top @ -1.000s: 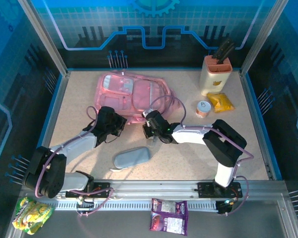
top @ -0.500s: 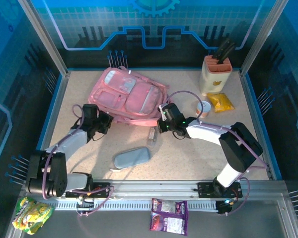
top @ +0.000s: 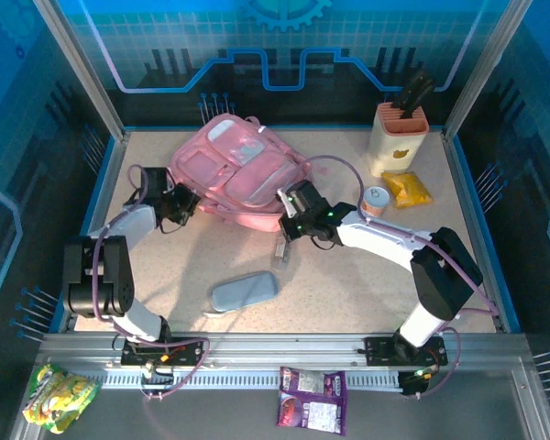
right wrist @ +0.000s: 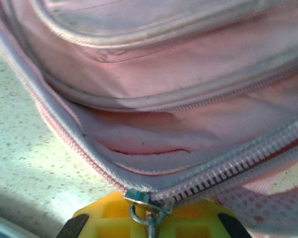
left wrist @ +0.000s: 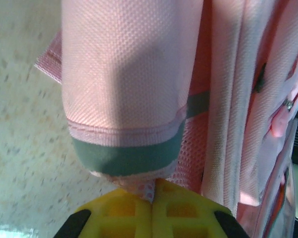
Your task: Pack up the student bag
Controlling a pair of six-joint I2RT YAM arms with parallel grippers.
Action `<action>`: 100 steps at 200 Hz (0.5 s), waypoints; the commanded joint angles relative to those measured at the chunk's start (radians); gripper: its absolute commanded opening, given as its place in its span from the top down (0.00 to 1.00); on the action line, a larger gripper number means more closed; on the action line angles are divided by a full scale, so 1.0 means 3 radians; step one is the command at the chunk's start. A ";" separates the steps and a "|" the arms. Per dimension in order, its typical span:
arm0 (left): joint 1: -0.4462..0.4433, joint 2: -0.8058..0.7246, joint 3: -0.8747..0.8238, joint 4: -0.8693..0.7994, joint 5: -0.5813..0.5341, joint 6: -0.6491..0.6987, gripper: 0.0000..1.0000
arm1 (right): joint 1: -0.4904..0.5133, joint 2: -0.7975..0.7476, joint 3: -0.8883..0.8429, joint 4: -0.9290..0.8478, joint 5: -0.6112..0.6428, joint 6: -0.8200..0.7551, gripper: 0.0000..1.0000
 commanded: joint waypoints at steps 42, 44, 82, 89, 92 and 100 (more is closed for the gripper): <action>0.0179 -0.0371 -0.0040 0.0034 -0.0200 0.0470 0.46 | 0.0464 0.0429 0.0477 0.0025 -0.0202 0.0407 1.00; 0.0180 -0.0416 -0.0103 0.0059 -0.0205 0.0449 0.46 | 0.0475 0.0442 0.0482 0.0027 -0.0184 0.0404 1.00; 0.0020 -0.1108 -0.0742 0.0022 -0.0022 -0.0056 0.40 | 0.0519 0.0565 0.0460 0.0146 -0.0366 0.0459 1.00; -0.0049 -0.1256 -0.0855 0.0046 -0.0044 -0.0159 0.39 | 0.0522 0.0557 0.0442 0.0155 -0.0386 0.0465 1.00; -0.0086 -0.1321 -0.0899 0.0042 -0.0065 -0.0223 0.39 | 0.0523 0.0551 0.0428 0.0162 -0.0392 0.0467 1.00; -0.0217 -0.1496 -0.1004 0.0017 -0.0156 -0.0376 0.39 | 0.0525 0.0523 0.0384 0.0192 -0.0388 0.0464 1.00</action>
